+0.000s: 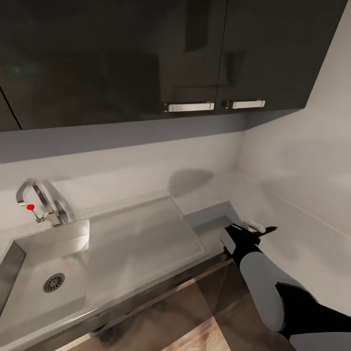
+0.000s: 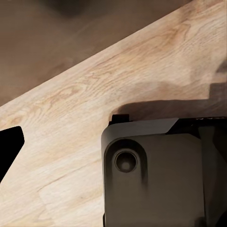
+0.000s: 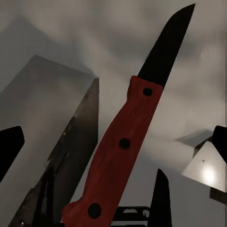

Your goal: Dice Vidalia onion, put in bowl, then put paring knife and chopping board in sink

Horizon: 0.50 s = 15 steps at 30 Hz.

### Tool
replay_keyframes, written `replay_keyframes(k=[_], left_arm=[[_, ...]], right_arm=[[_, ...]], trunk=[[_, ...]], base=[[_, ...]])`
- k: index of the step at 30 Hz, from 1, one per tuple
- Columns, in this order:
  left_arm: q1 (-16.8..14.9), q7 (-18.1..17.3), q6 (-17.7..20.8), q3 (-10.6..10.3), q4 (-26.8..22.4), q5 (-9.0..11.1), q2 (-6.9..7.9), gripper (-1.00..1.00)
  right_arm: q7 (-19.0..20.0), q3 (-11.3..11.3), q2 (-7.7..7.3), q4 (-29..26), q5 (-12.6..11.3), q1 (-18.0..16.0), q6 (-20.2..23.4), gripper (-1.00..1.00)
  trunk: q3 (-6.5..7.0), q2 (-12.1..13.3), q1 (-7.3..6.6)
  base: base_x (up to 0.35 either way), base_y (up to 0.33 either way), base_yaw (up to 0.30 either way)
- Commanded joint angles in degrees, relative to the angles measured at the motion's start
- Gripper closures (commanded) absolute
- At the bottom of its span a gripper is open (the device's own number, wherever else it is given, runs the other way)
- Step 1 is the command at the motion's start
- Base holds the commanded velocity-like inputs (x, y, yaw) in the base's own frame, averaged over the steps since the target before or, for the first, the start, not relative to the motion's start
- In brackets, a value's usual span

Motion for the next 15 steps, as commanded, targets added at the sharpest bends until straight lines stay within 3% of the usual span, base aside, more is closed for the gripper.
replay_keyframes(k=[1,15], left_arm=[[-0.10,0.15,-0.42,-0.48,0.25,0.39,-0.03,-1.00],[-0.10,0.15,-0.42,-0.55,0.25,0.39,-0.11,-1.00]], right_arm=[[-0.24,0.08,-0.13,-0.10,-0.16,-0.03,0.46,-1.00],[-0.18,0.07,-0.48,0.23,-0.22,0.06,0.36,-1.00]], trunk=[[-0.10,-0.09,0.02],[-0.27,-0.09,0.02]], base=[[0.004,-0.002,0.000],[0.000,0.000,0.000]])
